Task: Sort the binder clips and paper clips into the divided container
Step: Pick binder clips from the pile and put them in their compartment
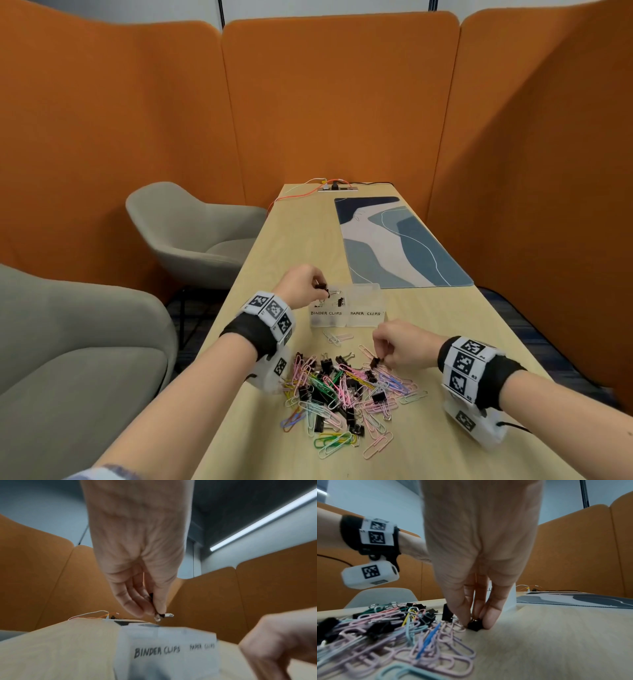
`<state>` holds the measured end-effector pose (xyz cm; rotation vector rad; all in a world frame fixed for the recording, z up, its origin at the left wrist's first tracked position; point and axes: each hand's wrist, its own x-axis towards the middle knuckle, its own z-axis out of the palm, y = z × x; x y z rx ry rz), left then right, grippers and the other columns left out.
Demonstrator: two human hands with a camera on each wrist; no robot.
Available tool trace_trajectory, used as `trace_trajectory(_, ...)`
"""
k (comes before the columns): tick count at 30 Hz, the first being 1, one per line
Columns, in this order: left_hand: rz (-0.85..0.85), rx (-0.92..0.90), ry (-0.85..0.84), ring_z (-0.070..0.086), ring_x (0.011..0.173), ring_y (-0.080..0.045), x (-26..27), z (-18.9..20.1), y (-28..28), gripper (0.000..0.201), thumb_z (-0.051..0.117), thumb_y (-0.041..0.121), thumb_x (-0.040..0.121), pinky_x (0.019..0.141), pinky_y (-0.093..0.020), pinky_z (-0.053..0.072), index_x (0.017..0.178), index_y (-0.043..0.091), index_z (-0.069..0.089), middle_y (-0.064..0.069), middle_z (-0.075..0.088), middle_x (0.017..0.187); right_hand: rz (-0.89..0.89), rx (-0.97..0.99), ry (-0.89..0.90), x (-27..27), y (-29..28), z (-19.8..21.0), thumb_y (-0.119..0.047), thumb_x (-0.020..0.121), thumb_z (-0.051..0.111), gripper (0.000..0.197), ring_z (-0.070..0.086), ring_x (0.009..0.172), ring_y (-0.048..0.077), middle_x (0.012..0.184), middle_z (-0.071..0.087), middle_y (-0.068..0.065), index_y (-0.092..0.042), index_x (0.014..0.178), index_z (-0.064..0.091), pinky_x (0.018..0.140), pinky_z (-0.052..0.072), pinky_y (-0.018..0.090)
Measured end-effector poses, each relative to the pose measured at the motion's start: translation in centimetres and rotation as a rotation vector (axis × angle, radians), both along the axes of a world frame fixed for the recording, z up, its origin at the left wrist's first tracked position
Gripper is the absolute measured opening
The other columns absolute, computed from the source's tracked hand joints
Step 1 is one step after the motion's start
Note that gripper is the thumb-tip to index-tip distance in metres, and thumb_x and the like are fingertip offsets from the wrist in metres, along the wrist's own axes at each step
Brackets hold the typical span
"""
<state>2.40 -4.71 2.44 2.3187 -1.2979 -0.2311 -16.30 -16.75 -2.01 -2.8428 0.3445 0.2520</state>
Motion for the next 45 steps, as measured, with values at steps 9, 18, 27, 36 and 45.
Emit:
trace_trajectory(9,-0.007,0.11,-0.1,0.063,0.099,-0.024,0.4,-2.3,-2.2,0.026,0.057,0.004,0.086,0.079,-0.025,0.046,0.109,0.012,0.066,-0.008,0.068,0.11,-0.077,0.104,-0.009,-0.2,-0.7,-0.4,-0.005,0.075,0.065,0.029,0.047,0.061,0.0,0.065,0.053,-0.01,-0.024,0.063,0.047,0.053,0.034,0.011)
trace_trajectory(18,-0.029,-0.071,-0.12,0.058,0.087,-0.014,0.3,-1.0,1.9,0.023,0.054,0.015,0.09,0.085,-0.028,0.046,0.111,0.017,0.064,-0.001,0.065,0.106,-0.174,0.225,-0.018,0.0,-1.2,-0.2,-0.003,0.072,0.067,0.026,0.053,0.06,0.005,0.066,0.057,-0.005,-0.021,0.061,0.05,0.056,0.044,0.016)
trace_trajectory(27,-0.14,0.136,-0.05,0.055,0.076,-0.005,0.0,-2.4,5.9,0.017,0.057,0.018,0.09,0.069,-0.015,0.039,0.102,0.018,0.068,0.008,0.06,0.089,-0.34,0.686,-0.216,1.8,-1.8,3.9,0.013,0.077,0.063,0.023,0.064,0.056,0.015,0.071,0.061,0.009,-0.007,0.071,0.054,0.054,0.055,0.019)
trace_trajectory(36,-0.312,0.263,0.058,0.057,0.085,-0.009,-3.0,-4.3,5.4,0.023,0.064,0.022,0.087,0.076,-0.021,0.043,0.11,0.021,0.067,0.001,0.066,0.113,-0.482,0.431,-0.381,10.5,0.4,4.1,0.009,0.077,0.062,0.024,0.066,0.06,0.021,0.07,0.064,0.007,-0.01,0.063,0.058,0.061,0.061,0.026)
trace_trajectory(45,-0.335,0.332,0.013,0.063,0.101,-0.022,-4.1,-4.6,4.4,0.033,0.061,0.009,0.085,0.083,-0.024,0.045,0.117,0.017,0.066,-0.008,0.063,0.119,-0.226,0.19,-0.325,8.2,2.6,4.2,0.006,0.081,0.045,0.032,0.055,0.076,0.013,0.091,0.067,0.003,-0.009,0.092,0.071,0.063,0.043,0.017)
